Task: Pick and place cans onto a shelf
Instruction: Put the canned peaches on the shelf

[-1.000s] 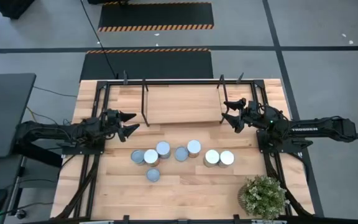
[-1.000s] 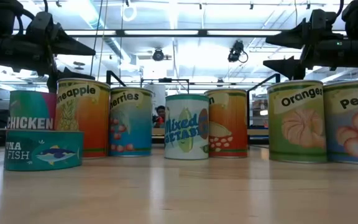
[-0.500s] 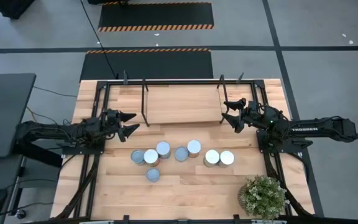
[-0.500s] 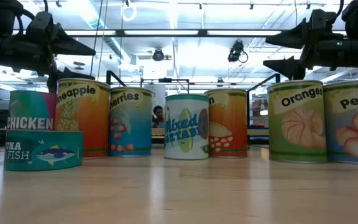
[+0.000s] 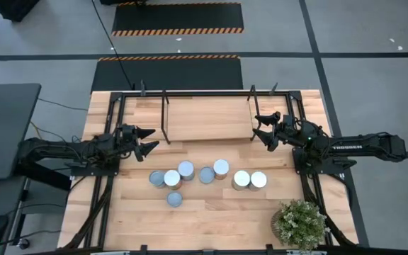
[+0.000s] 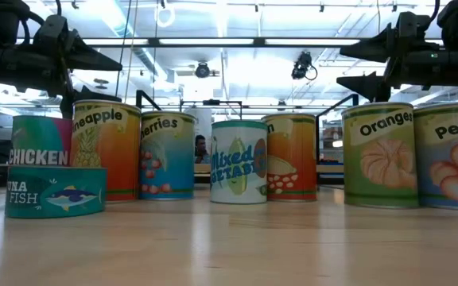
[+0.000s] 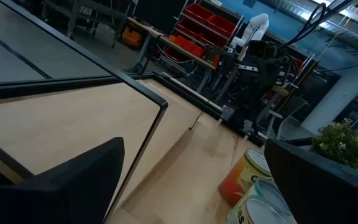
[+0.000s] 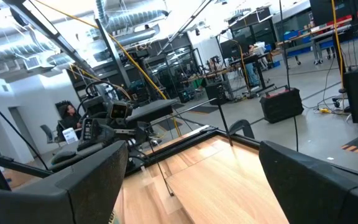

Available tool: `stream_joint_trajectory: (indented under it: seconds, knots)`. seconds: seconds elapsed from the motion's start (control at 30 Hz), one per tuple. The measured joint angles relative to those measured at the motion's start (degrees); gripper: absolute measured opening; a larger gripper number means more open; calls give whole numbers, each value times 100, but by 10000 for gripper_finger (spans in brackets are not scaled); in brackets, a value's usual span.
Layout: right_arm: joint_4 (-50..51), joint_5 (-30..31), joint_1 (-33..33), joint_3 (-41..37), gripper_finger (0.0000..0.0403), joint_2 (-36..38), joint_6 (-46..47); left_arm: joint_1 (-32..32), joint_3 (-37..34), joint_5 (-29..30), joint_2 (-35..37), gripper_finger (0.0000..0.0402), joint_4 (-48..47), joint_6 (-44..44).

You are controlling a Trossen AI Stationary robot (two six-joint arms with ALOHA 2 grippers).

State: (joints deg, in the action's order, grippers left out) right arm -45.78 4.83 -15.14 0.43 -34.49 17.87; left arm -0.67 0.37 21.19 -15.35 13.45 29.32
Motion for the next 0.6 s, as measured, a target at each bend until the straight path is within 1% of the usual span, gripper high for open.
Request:
stream_joint_trajectory:
  seconds: [0.07, 0.17, 0.23, 0.33, 0.4, 0.53, 0.6]
  knots:
    - [0, 1, 0, 0, 373, 1, 0, 0, 1, 0, 0, 393, 67, 173]
    - [0, 0, 0, -2, 373, 1, 0, 0, 0, -14, -2, 393, 306, 729]
    - [0, 0, 0, 0, 373, 0, 0, 5, 1, -273, 9, 393, 319, 961]
    - [-5, 0, 0, 0, 373, 1, 25, 6, -1, -767, -2, 393, 333, 711]
    - [-73, -1, 0, -1, 373, -1, 117, 7, -1, -923, -2, 393, 340, 444]
    - [-79, 1, 0, 0, 373, -1, 610, 5, 1, -819, -2, 393, 356, 447]
    - [-86, 66, 0, -1, 373, -11, 520, 5, 1, -709, -2, 393, 358, 362]
